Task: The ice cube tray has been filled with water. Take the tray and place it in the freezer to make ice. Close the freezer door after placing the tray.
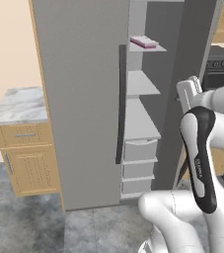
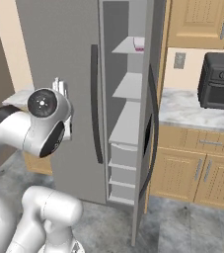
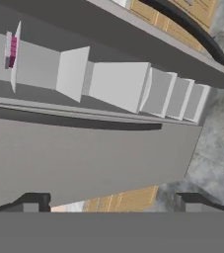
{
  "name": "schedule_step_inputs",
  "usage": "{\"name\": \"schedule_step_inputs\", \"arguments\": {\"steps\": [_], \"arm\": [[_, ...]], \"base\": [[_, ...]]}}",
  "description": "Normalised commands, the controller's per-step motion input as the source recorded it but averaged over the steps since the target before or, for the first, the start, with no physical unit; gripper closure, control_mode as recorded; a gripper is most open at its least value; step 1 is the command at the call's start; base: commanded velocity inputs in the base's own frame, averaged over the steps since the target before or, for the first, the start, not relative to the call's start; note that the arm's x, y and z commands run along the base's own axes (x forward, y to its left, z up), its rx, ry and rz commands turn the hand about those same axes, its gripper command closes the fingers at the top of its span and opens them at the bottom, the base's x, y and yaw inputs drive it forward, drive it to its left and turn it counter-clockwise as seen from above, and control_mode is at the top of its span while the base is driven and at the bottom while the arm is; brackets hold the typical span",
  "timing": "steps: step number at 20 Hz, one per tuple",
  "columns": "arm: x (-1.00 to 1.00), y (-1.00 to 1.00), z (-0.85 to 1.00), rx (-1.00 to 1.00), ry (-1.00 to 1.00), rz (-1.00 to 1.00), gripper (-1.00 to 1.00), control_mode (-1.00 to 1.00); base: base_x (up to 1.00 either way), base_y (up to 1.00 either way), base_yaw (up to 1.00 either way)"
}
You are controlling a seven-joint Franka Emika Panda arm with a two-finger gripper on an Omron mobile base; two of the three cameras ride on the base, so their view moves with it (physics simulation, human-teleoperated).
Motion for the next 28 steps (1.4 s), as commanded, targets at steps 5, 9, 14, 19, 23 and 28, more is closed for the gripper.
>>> {"name": "schedule_step_inputs", "arguments": {"steps": [5,9,14,19,23,28], "arm": [[0.15,0.00,-0.06,0.00,0.00,0.00,-1.00,-1.00],[-0.06,-0.24,0.00,0.00,-0.05,-0.04,-1.00,-1.00],[-0.21,-0.51,0.03,0.00,-0.13,-0.08,-1.00,-1.00],[-0.10,-0.71,0.04,0.00,-0.02,-0.10,-1.00,-1.00],[-0.01,-0.83,0.00,0.00,0.00,-0.07,-1.00,-1.00],[0.00,-0.73,0.00,0.02,0.00,-0.03,-1.00,-1.00]], "base": [[0.00,0.00,0.00],[0.00,0.00,0.00],[0.00,0.00,0.00],[0.00,0.00,0.00],[0.00,0.00,0.00],[0.00,0.00,0.00]]}}
